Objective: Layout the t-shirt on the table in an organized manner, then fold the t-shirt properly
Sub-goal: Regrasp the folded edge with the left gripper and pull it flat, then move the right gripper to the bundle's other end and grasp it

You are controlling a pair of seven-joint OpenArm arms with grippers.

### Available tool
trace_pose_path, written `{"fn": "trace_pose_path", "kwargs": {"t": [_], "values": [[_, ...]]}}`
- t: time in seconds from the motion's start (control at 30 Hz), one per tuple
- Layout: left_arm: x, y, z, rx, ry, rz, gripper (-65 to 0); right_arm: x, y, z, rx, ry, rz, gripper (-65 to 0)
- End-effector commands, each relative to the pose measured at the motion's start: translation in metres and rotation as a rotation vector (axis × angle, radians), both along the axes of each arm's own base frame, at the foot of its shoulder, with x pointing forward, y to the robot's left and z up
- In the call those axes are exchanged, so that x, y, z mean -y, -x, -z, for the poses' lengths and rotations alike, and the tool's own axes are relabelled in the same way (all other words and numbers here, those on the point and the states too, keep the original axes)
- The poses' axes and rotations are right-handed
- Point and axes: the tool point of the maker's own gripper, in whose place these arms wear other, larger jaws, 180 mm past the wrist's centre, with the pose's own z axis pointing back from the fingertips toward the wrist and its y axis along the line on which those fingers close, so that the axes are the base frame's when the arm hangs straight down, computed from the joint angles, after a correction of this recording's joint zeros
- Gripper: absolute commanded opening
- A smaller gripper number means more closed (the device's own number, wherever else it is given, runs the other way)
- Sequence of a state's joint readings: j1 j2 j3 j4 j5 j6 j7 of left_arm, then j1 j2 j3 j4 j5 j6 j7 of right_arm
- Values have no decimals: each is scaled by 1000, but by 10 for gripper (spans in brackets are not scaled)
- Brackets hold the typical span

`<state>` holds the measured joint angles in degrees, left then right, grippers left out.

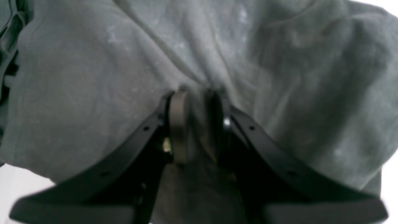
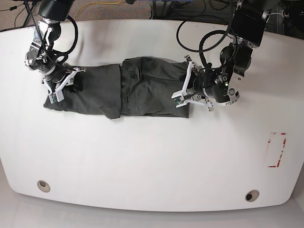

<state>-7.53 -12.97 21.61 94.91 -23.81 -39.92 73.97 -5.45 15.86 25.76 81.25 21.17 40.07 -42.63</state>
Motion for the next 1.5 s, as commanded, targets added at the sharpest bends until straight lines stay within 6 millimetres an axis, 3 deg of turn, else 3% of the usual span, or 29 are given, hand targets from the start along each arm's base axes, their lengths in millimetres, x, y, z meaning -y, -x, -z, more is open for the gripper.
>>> {"fn": "trace_pose_path", "kwargs": {"t": [0.0,0.3,0.53,0.77,0.97,1.07,1.47], "values": [[4,-2,-6,22,16,22,-549,6,2,1,-27,32,-9,-520],[30,31,7,-26,-10,165,-549,7,2,1,-27,33,-9,-520],[45,51,-9,30,13,266,-549,7,2,1,-27,33,-9,-520],[52,43,-33,113,47,280,-549,7,2,1,-27,33,-9,-520],[38,19,-45,154,63,178,-549,7,2,1,-26,33,-7,-520],[41,11,-50,167,85,143,-549,7,2,1,-26,33,-7,-520],[34,15,7,-10,131,47,-549,7,2,1,-25,34,-8,-520]]}}
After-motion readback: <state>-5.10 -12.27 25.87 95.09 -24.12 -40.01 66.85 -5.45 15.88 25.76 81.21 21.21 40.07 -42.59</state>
